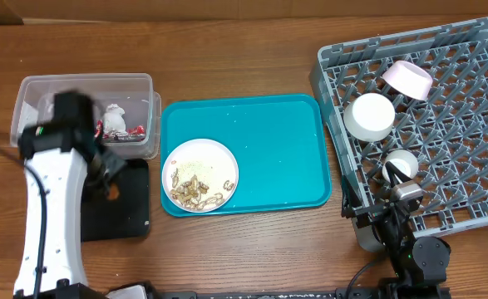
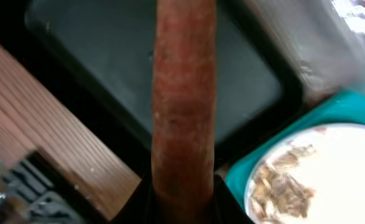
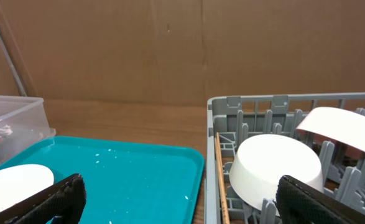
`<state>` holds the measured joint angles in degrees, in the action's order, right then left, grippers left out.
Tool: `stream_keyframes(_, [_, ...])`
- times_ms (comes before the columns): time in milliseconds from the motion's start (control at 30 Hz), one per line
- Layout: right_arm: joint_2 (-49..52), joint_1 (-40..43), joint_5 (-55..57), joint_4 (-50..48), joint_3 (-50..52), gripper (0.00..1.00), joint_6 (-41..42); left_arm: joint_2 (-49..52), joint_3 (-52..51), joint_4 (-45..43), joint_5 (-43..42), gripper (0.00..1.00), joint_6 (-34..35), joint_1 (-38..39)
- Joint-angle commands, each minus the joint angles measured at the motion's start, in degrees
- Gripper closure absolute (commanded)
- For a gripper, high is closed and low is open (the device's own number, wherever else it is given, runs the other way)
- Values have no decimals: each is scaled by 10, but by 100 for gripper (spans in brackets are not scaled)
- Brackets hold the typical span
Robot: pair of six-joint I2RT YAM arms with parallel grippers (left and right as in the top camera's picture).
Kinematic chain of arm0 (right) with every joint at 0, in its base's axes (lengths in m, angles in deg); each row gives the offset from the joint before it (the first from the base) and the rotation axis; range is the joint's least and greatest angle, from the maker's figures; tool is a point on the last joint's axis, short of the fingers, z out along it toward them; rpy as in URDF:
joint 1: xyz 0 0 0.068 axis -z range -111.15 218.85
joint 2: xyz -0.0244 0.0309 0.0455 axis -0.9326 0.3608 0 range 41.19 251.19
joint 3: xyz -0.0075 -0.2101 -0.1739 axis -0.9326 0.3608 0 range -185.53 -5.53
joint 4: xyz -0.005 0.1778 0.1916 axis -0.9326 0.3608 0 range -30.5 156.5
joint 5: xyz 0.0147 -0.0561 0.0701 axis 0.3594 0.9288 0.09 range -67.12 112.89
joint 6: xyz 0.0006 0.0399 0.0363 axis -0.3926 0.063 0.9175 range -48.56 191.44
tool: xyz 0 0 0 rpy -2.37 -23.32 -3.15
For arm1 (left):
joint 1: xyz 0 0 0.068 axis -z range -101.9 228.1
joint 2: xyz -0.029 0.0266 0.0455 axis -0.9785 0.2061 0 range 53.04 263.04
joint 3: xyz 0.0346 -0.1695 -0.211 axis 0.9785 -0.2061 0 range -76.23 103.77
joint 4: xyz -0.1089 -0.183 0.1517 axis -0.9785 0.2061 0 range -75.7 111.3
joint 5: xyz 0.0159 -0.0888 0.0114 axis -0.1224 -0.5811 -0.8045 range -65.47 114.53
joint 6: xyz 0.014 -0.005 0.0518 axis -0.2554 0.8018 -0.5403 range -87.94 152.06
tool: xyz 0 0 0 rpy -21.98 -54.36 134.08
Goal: Sort waste into correct bins and load items into the dishwasher
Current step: 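Grasp the carrot with the left gripper and set it on the black tray, then reach the left gripper to the white plate and grasp its rim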
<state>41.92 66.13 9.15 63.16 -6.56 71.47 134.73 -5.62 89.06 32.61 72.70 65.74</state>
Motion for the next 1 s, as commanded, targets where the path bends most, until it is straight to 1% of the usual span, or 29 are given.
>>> stream_keyframes(0, [-6,2,-3,-4,6,0,2,-23,-114,-72,-47,81,37,-78])
stream_keyframes(33, [-6,2,-3,-4,6,0,2,-23,-140,-98,-51,79,37,-93])
stream_keyframes(67, [-6,2,-3,-4,6,0,2,-23,-160,-119,-55,72,37,-103])
stream_keyframes(100, [-6,2,-3,-4,6,0,2,-23,-176,-137,-61,57,37,-110])
stream_keyframes(133, [-6,2,-3,-4,6,0,2,-23,-189,-154,-67,37,33,-115])
stream_keyframes(167, [-6,2,-3,-4,6,0,2,-23,-198,-168,-71,24,29,-117])
stream_keyframes(200, [-6,2,-3,-4,6,0,2,-23,-200,-176,-75,16,28,-117])
stream_keyframes(267, [-6,2,-3,-4,6,0,2,-23,-193,-184,-94,12,9,-116])
stream_keyframes(333, [-6,2,-3,-4,6,0,2,-23,-174,-176,-133,11,-18,-116])
stream_keyframes(400, [-6,2,-3,-4,6,0,2,-23,-140,-159,-178,12,-40,-110])
stream_keyframes(467, [-6,2,-3,-4,6,0,2,-24,-101,-145,-197,14,-64,-88])
stream_keyframes(533, [-6,2,-3,-4,6,0,2,-24,-63,-134,-192,18,-89,-48])
stream_keyframes(600, [-6,2,-3,-4,6,0,2,-24,-36,-134,-163,19,-115,19])
stream_keyframes(700, [-6,2,-3,-4,6,0,2,-22,-30,-155,-98,23,-141,140])
stream_keyframes(733, [-6,2,-3,-4,6,0,2,-17,-30,-165,-72,27,-146,189])
stream_keyframes(767, [-6,2,-3,-4,6,0,2,-10,-30,-175,-50,34,-150,230])
stream_keyframes(833, [-6,2,-3,-4,6,0,2,14,-30,-198,7,41,-150,321])
stream_keyframes(900, [-6,2,-3,-4,6,0,2,51,-30,-226,61,43,-150,398])
stream_keyframes(933, [-6,2,-3,-4,6,0,2,91,-29,-248,90,43,-152,450])
stream_keyframes(967, [-6,2,-3,-4,6,0,2,110,-29,-258,96,42,-155,469])
